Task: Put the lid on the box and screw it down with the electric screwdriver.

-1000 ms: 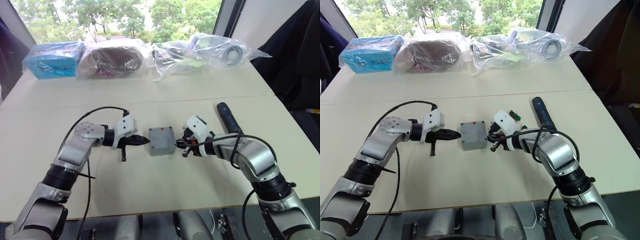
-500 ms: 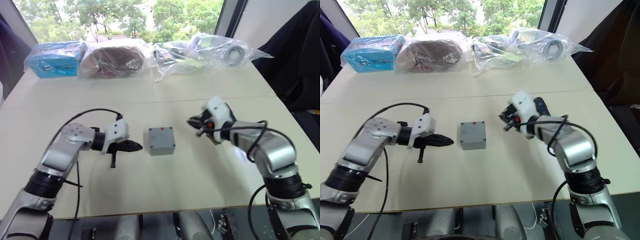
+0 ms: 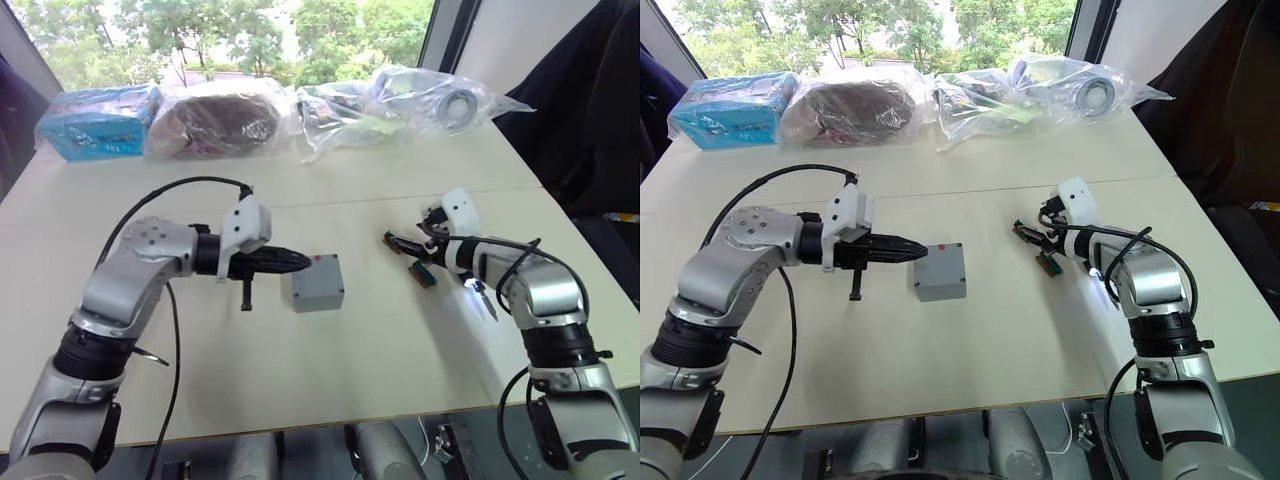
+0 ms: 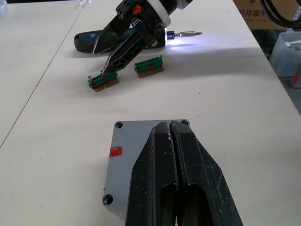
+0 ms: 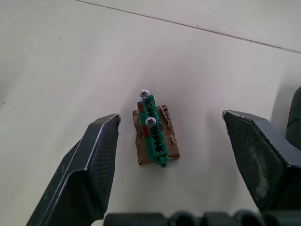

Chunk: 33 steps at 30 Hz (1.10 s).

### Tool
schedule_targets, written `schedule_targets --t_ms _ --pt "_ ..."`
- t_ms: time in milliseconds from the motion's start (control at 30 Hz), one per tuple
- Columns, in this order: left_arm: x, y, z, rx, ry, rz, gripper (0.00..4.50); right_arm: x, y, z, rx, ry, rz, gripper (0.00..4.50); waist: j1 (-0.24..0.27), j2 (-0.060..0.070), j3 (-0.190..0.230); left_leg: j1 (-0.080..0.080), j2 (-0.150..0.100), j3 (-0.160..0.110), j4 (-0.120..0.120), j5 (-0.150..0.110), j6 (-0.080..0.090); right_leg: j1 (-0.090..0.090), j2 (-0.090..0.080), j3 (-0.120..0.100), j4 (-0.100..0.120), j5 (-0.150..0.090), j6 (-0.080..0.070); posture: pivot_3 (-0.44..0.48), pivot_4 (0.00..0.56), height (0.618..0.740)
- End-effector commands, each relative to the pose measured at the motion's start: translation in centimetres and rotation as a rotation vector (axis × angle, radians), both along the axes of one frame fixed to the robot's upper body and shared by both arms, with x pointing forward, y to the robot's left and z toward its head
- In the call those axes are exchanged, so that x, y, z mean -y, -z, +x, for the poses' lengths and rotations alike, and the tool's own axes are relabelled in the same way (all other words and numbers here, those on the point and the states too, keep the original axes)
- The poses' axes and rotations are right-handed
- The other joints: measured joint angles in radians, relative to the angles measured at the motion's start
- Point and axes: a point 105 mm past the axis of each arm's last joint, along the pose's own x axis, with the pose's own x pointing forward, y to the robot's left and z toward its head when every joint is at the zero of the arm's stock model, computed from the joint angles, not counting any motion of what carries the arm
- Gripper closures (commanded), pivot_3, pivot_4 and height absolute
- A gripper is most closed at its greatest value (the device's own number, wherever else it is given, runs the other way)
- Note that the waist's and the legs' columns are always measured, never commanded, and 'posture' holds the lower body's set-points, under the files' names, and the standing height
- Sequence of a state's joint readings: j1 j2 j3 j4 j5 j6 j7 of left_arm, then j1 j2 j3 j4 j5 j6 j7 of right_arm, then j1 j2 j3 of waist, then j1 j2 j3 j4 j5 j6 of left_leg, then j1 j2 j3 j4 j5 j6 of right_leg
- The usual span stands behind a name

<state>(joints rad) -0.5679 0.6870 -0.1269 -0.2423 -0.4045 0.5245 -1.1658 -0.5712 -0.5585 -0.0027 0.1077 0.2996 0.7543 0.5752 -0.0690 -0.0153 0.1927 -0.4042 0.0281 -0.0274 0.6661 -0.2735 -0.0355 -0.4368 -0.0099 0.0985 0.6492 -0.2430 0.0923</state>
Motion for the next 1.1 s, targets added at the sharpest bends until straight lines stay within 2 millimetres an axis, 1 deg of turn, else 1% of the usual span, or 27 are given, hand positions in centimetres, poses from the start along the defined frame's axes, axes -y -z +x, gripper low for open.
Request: schedule_targets --t_ms 33,133,267,567,667,767,867,900,933,967,1067,1100 --pt "0.3 -1.3 0.1 0.056 -0.002 -0.013 4.5 -0.4 -1.6 0.5 0.059 -0.017 0.035 0.97 0.0 0.0 0.0 0.0 0.0 0.0 0.0 0.0 0.0 0.0 0.0 0.0 0.0 0.0 0.0 0.0 0.15 0.74" --pt "0.2 -1.5 0.4 0.065 -0.013 -0.016 4.5 -0.6 -1.3 0.6 0.055 -0.024 0.031 0.97 0.0 0.0 0.0 0.0 0.0 0.0 0.0 0.0 0.0 0.0 0.0 0.0 0.0 0.0 0.0 0.0 0.15 0.74" --pt "0.3 -2.1 0.9 0.081 -0.038 -0.04 4.5 -0.9 -1.4 0.8 0.058 -0.035 0.043 0.97 0.0 0.0 0.0 0.0 0.0 0.0 0.0 0.0 0.0 0.0 0.0 0.0 0.0 0.0 0.0 0.0 0.15 0.74" --pt "0.4 -2.2 1.2 0.087 -0.048 -0.047 4.5 -1.2 -1.3 1.2 0.055 -0.047 0.047 0.97 0.0 0.0 0.0 0.0 0.0 0.0 0.0 0.0 0.0 0.0 0.0 0.0 0.0 0.0 0.0 0.0 0.15 0.74" --pt "0.3 -2.3 1.2 0.089 -0.051 -0.048 4.5 -1.4 -0.7 1.1 0.034 -0.059 0.031 0.97 0.0 0.0 0.0 0.0 0.0 0.0 0.0 0.0 0.0 0.0 0.0 0.0 0.0 0.0 0.0 0.0 0.15 0.74" --pt "0.4 -2.3 1.2 0.09 -0.054 -0.05 4.5 -1.5 -0.5 1.0 0.032 -0.062 0.033 0.97 0.0 0.0 0.0 0.0 0.0 0.0 0.0 0.0 0.0 0.0 0.0 0.0 0.0 0.0 0.0 0.0 0.15 0.74" --pt "0.3 -2.2 1.2 0.089 -0.058 -0.05 4.5 -1.5 -0.7 1.1 0.035 -0.061 0.038 1.57 0.0 0.0 0.0 0.0 0.0 0.0 0.0 0.0 0.0 0.0 0.0 0.0 0.0 0.0 0.0 0.0 0.15 0.74" --pt "0.3 -2.2 1.2 0.089 -0.059 -0.05 4.5 -1.6 -0.8 1.2 0.037 -0.061 0.039 1.9 0.0 0.0 0.0 0.0 0.0 0.0 0.0 0.0 0.0 0.0 0.0 0.0 0.0 0.0 0.0 0.0 0.15 0.74" --pt "0.3 -2.2 1.2 0.089 -0.06 -0.05 4.5 -1.6 -0.8 1.2 0.039 -0.061 0.04 2.44 0.0 0.0 0.0 0.0 0.0 0.0 0.0 0.0 0.0 0.0 0.0 0.0 0.0 0.0 0.0 0.0 0.15 0.74" --pt "0.3 -2.2 1.2 0.088 -0.061 -0.05 4.5 -1.6 -0.9 1.2 0.04 -0.061 0.041 2.74 0.0 0.0 0.0 0.0 0.0 0.0 0.0 0.0 0.0 0.0 0.0 0.0 0.0 0.0 0.0 0.0 0.15 0.74" --pt "0.3 -2.2 1.3 0.088 -0.063 -0.051 4.5 -1.6 -0.9 1.2 0.042 -0.061 0.04 4.07 0.0 0.0 0.0 0.0 0.0 0.0 0.0 0.0 0.0 0.0 0.0 0.0 0.0 0.0 0.0 0.0 0.15 0.74" --pt "0.3 -2.2 1.3 0.087 -0.063 -0.052 4.5 -1.6 -0.9 1.2 0.043 -0.062 0.04 4.29 0.0 0.0 0.0 0.0 0.0 0.0 0.0 0.0 0.0 0.0 0.0 0.0 0.0 0.0 0.0 0.0 0.15 0.74"
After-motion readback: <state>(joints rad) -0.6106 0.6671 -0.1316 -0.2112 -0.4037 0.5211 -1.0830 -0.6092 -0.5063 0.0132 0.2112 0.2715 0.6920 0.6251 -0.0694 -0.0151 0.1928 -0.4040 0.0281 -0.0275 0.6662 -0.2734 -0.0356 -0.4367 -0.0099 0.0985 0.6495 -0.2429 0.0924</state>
